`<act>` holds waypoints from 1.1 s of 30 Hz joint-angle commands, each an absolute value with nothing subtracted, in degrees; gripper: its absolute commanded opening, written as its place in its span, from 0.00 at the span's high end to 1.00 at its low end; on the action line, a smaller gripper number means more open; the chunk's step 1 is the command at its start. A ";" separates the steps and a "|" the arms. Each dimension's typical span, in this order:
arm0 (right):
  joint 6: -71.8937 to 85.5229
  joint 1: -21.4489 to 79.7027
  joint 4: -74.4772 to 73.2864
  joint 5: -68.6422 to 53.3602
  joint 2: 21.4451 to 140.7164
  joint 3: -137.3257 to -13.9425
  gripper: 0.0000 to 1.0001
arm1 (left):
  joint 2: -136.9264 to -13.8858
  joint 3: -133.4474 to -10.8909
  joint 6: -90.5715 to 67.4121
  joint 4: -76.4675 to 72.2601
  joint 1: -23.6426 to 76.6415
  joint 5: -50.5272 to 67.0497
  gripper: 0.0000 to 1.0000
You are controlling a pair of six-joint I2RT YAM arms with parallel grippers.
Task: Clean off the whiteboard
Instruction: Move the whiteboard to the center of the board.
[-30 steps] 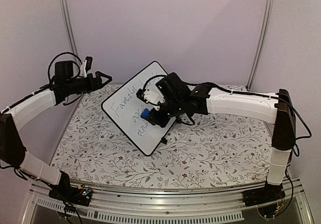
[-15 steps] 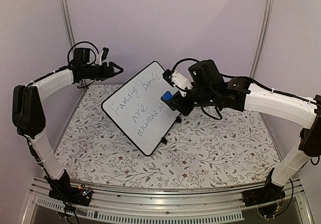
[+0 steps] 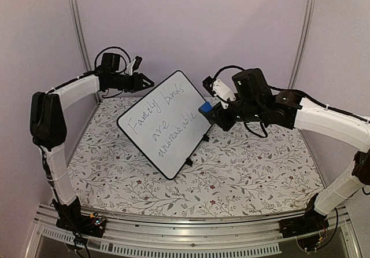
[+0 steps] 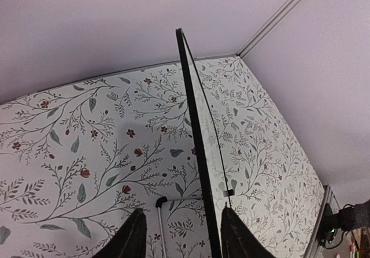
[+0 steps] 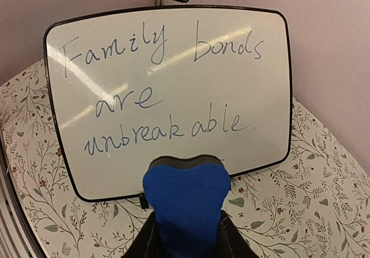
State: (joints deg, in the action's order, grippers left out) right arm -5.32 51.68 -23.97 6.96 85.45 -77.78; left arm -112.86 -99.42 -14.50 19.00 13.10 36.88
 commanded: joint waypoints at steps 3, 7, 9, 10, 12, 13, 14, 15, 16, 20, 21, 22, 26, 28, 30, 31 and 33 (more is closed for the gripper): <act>-4.75 51.17 -23.19 7.87 83.50 -76.99 0.73 | -113.99 -100.21 -12.73 21.30 14.97 37.17 0.72; -4.83 51.06 -23.21 7.83 83.66 -76.92 0.73 | -113.82 -99.89 -12.81 21.37 15.37 37.30 0.78; -4.84 51.06 -23.21 7.93 83.67 -76.90 0.72 | -113.73 -99.74 -12.78 21.48 15.50 37.33 0.82; -4.84 51.00 -23.20 7.92 83.67 -76.92 0.73 | -113.70 -99.71 -12.81 21.61 15.59 37.43 0.82; -4.90 50.98 -23.22 8.00 83.66 -76.95 0.72 | -113.73 -99.46 -12.72 21.72 15.78 37.77 0.85; -4.92 51.01 -23.21 8.11 83.67 -76.99 0.72 | -113.70 -99.35 -12.70 21.71 15.87 37.91 0.85; -4.97 51.02 -23.26 8.17 83.72 -77.04 0.72 | -113.68 -99.18 -12.66 21.71 15.98 38.09 0.86; -5.07 50.99 -23.21 8.16 83.75 -77.07 0.72 | -113.58 -99.00 -12.66 21.71 16.09 38.14 0.87; -5.14 50.98 -23.25 8.19 83.88 -77.16 0.72 | -113.54 -98.77 -12.66 21.62 16.16 38.26 0.87; -5.18 50.89 -23.25 8.19 84.32 -77.23 0.72 | -112.34 -97.72 -13.39 20.37 16.24 38.78 0.72; -5.19 50.90 -23.21 8.12 84.45 -77.25 0.72 | -111.88 -97.17 -13.69 19.78 16.23 38.55 0.69; -5.19 50.89 -23.23 8.09 84.54 -77.26 0.72 | -111.54 -96.90 -13.85 19.36 16.26 38.21 0.67; -5.27 50.89 -23.23 8.47 84.64 -77.26 0.72 | -111.40 -97.82 -14.56 19.79 15.96 37.64 0.65; -5.27 50.93 -23.25 8.60 84.56 -77.10 0.72 | -111.72 -98.58 -14.75 20.88 15.86 37.79 0.65; -5.27 50.81 -23.27 8.82 84.52 -76.99 0.72 | -111.73 -98.72 -14.78 21.67 15.91 37.97 0.65; -5.27 50.85 -23.26 8.80 84.59 -76.95 0.72 | -111.59 -98.56 -14.84 21.81 15.89 37.78 0.65; -5.27 50.85 -23.22 8.79 84.55 -76.95 0.72 | -111.55 -98.53 -14.60 22.54 15.91 37.65 0.67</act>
